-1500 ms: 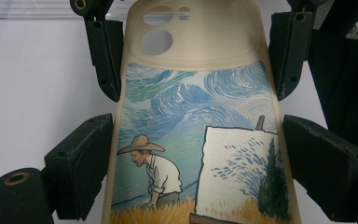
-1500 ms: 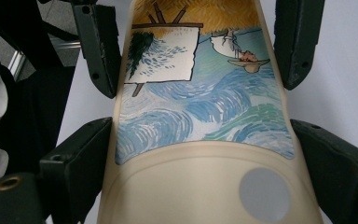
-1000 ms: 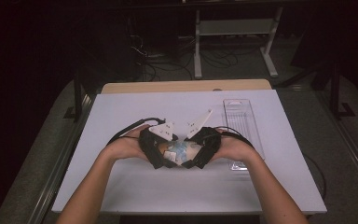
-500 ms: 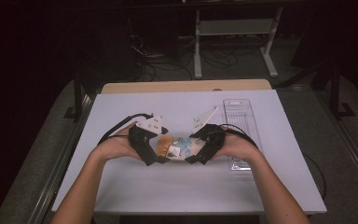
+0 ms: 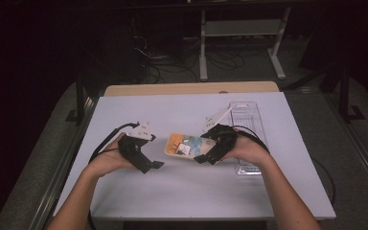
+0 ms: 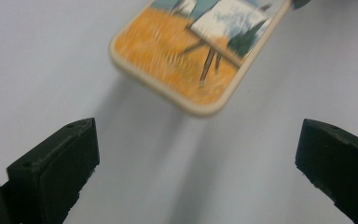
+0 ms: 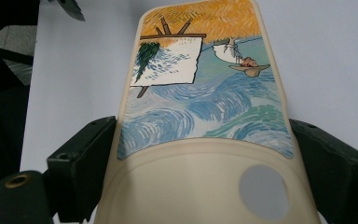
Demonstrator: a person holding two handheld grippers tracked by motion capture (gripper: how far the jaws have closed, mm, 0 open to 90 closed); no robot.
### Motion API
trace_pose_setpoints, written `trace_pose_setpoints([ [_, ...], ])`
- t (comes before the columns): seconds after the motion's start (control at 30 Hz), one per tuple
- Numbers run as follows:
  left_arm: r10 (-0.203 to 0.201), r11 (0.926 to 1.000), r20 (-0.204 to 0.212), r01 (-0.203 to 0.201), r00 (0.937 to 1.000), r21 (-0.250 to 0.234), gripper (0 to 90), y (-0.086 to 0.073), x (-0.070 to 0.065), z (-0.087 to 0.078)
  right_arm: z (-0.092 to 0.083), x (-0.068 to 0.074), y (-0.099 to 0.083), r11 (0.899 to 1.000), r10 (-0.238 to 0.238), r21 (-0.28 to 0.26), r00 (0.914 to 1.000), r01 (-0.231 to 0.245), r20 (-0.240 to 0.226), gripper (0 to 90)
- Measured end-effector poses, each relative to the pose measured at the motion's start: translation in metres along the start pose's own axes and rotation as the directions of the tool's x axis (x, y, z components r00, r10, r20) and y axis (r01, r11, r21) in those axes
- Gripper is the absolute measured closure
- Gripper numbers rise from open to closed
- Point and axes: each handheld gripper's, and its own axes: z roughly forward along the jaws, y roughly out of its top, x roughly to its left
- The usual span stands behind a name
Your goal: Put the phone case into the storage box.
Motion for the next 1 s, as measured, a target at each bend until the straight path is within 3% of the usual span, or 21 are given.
trace_pose_setpoints([
  [0.17, -0.035, 0.9992, -0.065, 0.036, 0.9973, 0.015, 0.0, -0.014, -0.001, 0.001, 0.002, -0.001, -0.002, 1.0, 0.023, -0.011, 0.9997, -0.023, 0.005, 11.2],
  [0.3, -0.09, 0.9959, -0.129, 0.09, 0.9875, -0.009, 0.0, -0.022, -0.004, 0.004, 0.003, -0.003, -0.004, 0.999, 0.044, -0.026, 0.9989, -0.044, 0.013, 11.3],
  [0.5, -0.142, 0.9898, -0.177, 0.136, 0.974, -0.042, 0.0, -0.028, -0.005, 0.01, 0.0, -0.004, -0.006, 0.993, 0.106, -0.046, 0.9941, -0.105, 0.023, 11.2],
  [0.73, -0.143, 0.9888, -0.208, 0.13, 0.9676, -0.074, 0.0, -0.028, -0.007, 0.015, 0.0, -0.005, -0.006, 0.988, 0.143, -0.06, 0.9895, -0.141, 0.022, 11.2],
  [0.77, -0.142, 0.9886, -0.214, 0.127, 0.9665, -0.08, 0.0, -0.028, -0.008, 0.015, 0.0, -0.004, -0.006, 0.984, 0.169, -0.065, 0.9856, -0.168, 0.007, 11.2],
  [1.0, -0.099, 0.9927, -0.24, 0.079, 0.9658, -0.091, 0.0, -0.027, -0.009, 0.013, 0.0, -0.004, -0.006, 0.983, 0.171, -0.071, 0.9851, -0.17, 0.014, 11.2],
])
